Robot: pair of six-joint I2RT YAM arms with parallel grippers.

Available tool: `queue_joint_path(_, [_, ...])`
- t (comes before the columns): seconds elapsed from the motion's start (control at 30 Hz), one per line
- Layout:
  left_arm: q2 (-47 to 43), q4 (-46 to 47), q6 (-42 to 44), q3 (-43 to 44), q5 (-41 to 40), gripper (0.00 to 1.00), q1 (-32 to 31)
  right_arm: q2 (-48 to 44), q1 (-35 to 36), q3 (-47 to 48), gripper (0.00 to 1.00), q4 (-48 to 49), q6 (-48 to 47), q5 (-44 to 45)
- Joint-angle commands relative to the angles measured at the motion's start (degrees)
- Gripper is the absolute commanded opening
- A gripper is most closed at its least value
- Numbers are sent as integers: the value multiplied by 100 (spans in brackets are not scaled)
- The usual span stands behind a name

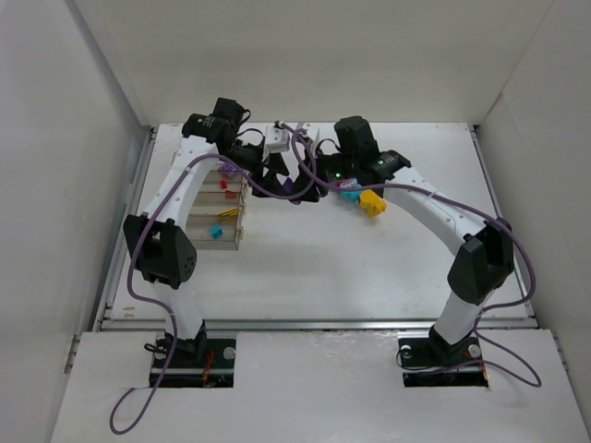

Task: Sort the legos into containers by color

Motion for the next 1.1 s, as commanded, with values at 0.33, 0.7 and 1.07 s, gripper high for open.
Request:
queue_joint_path(0.33, [-185, -20, -166, 268, 845, 32, -3, -234, 257, 39, 0, 276, -194, -180])
queue_joint_path(0.7, [-185, -20, -272, 153, 871, 0, -3, -128, 257, 30, 0, 223, -195, -180])
queue_joint_path(1.07, [-132, -20, -429, 259, 678, 0, -3, -128, 257, 30, 71, 56, -143, 137])
